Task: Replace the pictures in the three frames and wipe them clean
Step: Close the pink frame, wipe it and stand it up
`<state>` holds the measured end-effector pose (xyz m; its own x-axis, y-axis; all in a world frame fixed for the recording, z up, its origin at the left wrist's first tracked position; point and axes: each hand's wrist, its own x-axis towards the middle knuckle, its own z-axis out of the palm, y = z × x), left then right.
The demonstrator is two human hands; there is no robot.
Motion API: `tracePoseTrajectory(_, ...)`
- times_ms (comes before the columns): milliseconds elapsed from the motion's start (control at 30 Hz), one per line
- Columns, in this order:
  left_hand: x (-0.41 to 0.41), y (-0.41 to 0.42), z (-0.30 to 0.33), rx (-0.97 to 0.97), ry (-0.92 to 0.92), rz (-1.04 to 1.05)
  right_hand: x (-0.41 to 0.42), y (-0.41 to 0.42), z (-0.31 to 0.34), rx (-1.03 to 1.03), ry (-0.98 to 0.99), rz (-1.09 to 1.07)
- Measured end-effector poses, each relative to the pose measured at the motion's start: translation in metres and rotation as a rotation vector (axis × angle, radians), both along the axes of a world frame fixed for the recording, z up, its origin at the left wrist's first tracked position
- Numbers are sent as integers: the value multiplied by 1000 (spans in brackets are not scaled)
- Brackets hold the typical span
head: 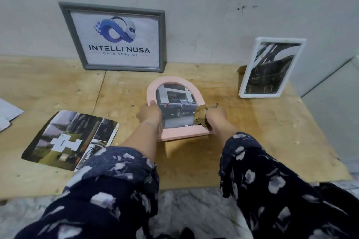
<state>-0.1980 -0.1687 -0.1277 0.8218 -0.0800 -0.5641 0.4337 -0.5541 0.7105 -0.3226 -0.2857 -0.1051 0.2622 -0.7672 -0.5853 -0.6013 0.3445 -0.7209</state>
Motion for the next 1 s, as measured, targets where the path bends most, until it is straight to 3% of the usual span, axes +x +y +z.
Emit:
tracePoseTrajectory(167, 21, 47, 20, -134, -64, 82, 36, 29, 13, -61, -1, 141)
tracePoseTrajectory(400, 83, 154, 33, -157, -256, 327, 115, 90, 37, -193, -45, 435)
tracePoseTrajectory(567, 115, 226, 37, -129, -293, 532, 173, 125, 35, -429, -118, 602)
tracePoseTrajectory(733, 144, 279, 46, -116, -307, 689, 208, 152, 13, -881, -92, 964)
tracePoseTrajectory(867, 162, 299, 49, -121, -317, 704, 209, 172, -20, -704, 228, 1373)
tracePoseTrajectory(1000, 171, 291, 53, -127, -307, 648, 217, 177, -13, -509, 198, 1343)
